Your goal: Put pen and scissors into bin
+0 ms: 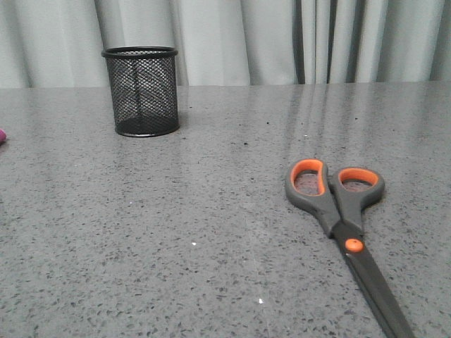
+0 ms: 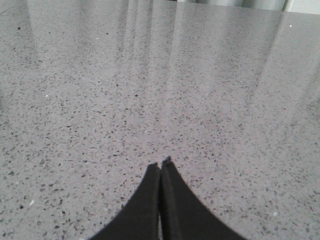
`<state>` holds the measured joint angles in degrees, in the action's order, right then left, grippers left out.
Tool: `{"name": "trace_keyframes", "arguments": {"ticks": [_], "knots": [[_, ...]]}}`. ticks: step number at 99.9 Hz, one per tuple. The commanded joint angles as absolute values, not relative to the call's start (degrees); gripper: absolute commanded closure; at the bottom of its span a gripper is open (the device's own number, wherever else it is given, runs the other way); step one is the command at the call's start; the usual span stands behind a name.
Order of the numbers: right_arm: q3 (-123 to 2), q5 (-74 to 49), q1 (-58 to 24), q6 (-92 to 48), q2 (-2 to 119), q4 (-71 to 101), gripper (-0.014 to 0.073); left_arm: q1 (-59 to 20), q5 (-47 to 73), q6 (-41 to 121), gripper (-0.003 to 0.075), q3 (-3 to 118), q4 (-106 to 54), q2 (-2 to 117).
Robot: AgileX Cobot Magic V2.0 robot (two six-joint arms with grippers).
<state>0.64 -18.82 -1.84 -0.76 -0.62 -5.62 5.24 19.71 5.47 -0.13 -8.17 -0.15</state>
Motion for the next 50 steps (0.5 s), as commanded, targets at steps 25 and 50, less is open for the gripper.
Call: {"name": "trace_keyframes", "arguments": {"ticks": [25,50], "knots": [[1.4,-16.4,-1.6,-1.1,-1.7,-5.6,0.0662,3.8,17.2,5.1,0.0739,-2.6,-8.5,-2.0],[1.4,-16.4,-1.6,-1.1,-1.7,-5.6,0.0662,3.8,17.2,5.1,0.0739,-2.6,-8.5,-2.0]]}}
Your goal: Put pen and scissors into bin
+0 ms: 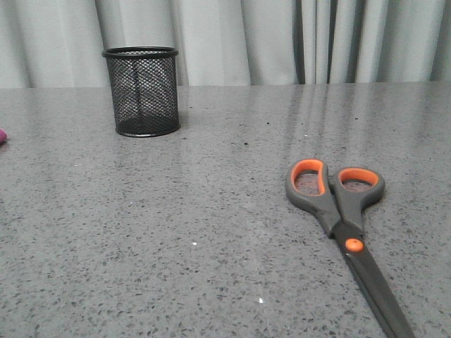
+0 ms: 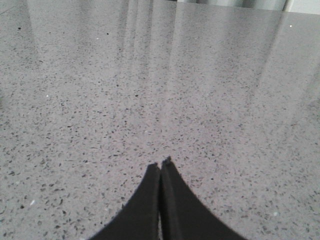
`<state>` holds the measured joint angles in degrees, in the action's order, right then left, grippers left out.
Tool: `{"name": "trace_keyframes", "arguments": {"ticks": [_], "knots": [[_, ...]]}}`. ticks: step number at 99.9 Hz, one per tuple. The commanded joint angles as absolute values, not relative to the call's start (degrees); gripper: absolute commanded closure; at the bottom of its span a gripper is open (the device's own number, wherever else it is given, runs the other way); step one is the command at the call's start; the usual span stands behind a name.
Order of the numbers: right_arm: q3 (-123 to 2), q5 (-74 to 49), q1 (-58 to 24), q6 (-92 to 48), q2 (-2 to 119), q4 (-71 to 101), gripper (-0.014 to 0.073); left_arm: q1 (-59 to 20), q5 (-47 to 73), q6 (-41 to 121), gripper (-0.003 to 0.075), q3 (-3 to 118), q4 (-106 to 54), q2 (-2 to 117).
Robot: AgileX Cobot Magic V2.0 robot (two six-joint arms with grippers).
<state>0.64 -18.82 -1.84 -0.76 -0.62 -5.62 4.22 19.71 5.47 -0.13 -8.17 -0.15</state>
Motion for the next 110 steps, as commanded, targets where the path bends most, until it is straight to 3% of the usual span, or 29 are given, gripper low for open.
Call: {"name": "trace_keyframes", "arguments": {"ticks": [1,26,45,57,64,83,110], "knots": [[1.4,-16.4,-1.6,-1.1,-1.7,-5.6,0.0662,3.8,17.2,5.1,0.0739,-2.6,-8.5,-2.0],[1.4,-12.3,-1.6,-1.1,-1.7,-10.8,0.0662,3.8,17.2,5.1,0.0739,-2.6,-8.5,-2.0],[1.4,12.1,-1.6,-0.9,-1.7,-5.6,0.0662,3.8,14.7,5.4,0.0739,-2.6,-5.9,-2.0],[1.4,20.9,-1.6,9.0,-1.7,3.3,0.0662,3.7,8.9,2.1,0.0739,-2.6,-28.7,-2.0],[1.4,18.9,-1.6,14.9,-1.7,7.8,0.0662,3.7,6.5,2.3,0.0739,-2.6,-39.7,-2.0],[1.3,12.5,-1.6,15.3,-1.7,19.4,0.0662,3.7,3.2,2.3,0.0739,-2.6,-55.5,-2.0],[-4.4,6.5,-1.6,15.3,-0.6,20.3,0.0645,3.7,2.8,2.3,0.0736,-1.2,-63.1,-2.0]]}}
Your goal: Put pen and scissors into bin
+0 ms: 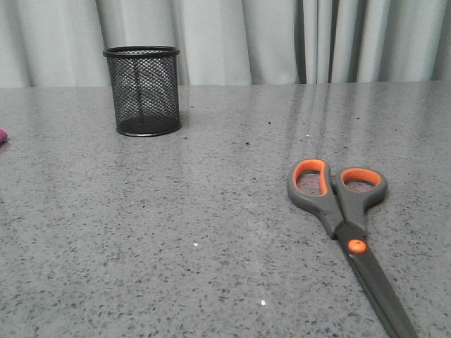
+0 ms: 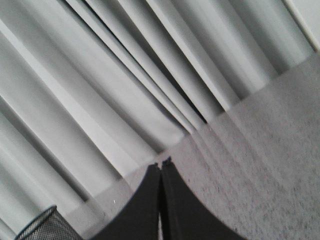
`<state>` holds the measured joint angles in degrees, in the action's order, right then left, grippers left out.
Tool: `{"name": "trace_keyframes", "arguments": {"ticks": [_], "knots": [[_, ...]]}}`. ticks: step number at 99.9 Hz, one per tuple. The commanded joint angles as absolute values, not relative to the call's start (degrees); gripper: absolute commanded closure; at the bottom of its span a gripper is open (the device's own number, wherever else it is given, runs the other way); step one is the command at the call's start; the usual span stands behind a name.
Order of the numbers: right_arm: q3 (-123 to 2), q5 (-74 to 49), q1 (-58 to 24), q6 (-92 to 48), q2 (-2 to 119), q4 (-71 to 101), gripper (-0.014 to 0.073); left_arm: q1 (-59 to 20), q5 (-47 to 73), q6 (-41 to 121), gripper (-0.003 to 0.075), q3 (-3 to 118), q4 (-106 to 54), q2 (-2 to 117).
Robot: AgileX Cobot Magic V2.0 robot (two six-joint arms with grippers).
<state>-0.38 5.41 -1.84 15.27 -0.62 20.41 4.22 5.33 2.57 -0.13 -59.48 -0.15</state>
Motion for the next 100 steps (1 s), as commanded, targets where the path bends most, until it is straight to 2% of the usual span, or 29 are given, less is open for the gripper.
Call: {"name": "trace_keyframes", "arguments": {"ticks": [1,8,18,21,28,49,57,70,85,100], "knots": [[-4.6,5.9,-1.6,15.3,-0.4,20.2,0.0636,3.7,2.8,2.4,0.0735,-1.1,-63.1,-2.0],[-7.5,3.5,-1.7,15.3,1.5,18.0,0.0547,3.7,5.6,5.9,0.068,1.4,-61.0,-1.9],[-12.9,-1.4,-2.5,15.3,6.1,13.4,0.0358,3.7,13.6,17.9,0.0481,8.1,-53.1,-0.1],[-14.7,-2.8,-2.8,15.2,7.4,12.7,0.0327,3.7,14.9,20.0,0.0433,10.0,-51.9,0.7],[-19.0,-8.0,-4.0,13.9,12.0,11.7,0.0262,3.7,16.2,21.1,0.037,14.5,-48.5,4.3],[-28.8,-13.1,-7.4,11.3,26.7,11.7,0.0258,3.7,26.7,21.1,0.0378,28.5,-39.9,24.5],[-31.2,-13.1,-8.4,11.3,30.4,11.7,0.0258,1.9,28.9,19.1,0.0413,33.6,-36.3,31.5],[-32.3,-13.0,-10.2,11.3,32.9,11.7,0.0258,0.3,35.3,13.2,0.0454,41.9,-29.2,43.0],[-32.3,-13.2,-11.6,11.3,33.1,11.7,0.0258,0.3,47.8,4.5,0.0455,53.6,-20.9,56.5],[-32.3,-13.3,-11.7,11.1,33.1,11.7,0.0258,-1.0,53.5,4.0,0.0455,61.9,-20.6,67.6]]}}
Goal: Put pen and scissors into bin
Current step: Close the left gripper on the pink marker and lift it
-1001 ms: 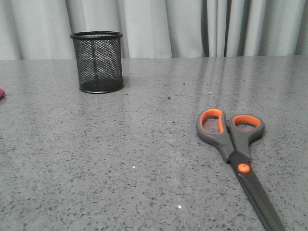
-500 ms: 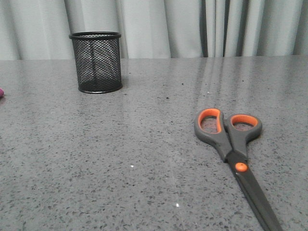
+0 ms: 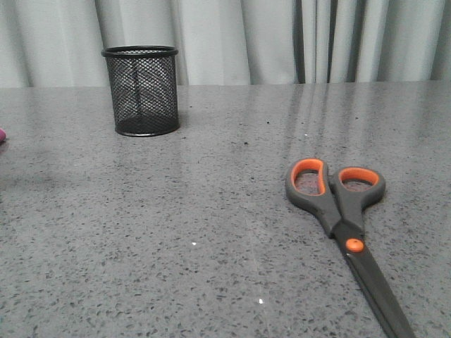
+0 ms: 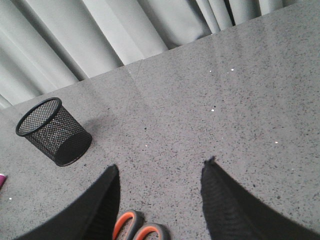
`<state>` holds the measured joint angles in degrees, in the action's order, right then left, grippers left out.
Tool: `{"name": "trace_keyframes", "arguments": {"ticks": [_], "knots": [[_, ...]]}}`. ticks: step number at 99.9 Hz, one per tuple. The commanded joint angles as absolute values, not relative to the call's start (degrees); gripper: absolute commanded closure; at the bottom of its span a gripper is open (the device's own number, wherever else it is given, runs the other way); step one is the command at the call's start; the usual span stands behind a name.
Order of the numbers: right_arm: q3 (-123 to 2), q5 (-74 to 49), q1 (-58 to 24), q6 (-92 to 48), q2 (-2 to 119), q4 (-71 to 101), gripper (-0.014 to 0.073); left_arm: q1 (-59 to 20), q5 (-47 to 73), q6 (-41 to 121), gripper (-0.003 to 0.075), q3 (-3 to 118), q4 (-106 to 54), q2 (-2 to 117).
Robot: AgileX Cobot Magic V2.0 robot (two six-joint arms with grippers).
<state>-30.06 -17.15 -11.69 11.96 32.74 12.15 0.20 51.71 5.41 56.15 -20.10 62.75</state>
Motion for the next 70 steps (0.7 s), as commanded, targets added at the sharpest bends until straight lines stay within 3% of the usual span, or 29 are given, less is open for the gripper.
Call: {"name": "trace_keyframes", "arguments": {"ticks": [1,32,70], "knots": [[-32.3,-13.3,-11.7,11.1,33.1,11.7,0.0258,-1.0,54.0,3.9,0.0455,62.6,-20.5,68.1],[-32.3,-13.3,-11.7,11.1,33.1,11.7,0.0258,-4.4,56.4,-1.9,0.0456,68.0,-13.5,82.2],[-32.3,-13.0,-11.7,11.1,33.1,11.7,0.0258,-4.4,55.9,-2.1,0.0456,68.0,-12.3,88.5]]}}
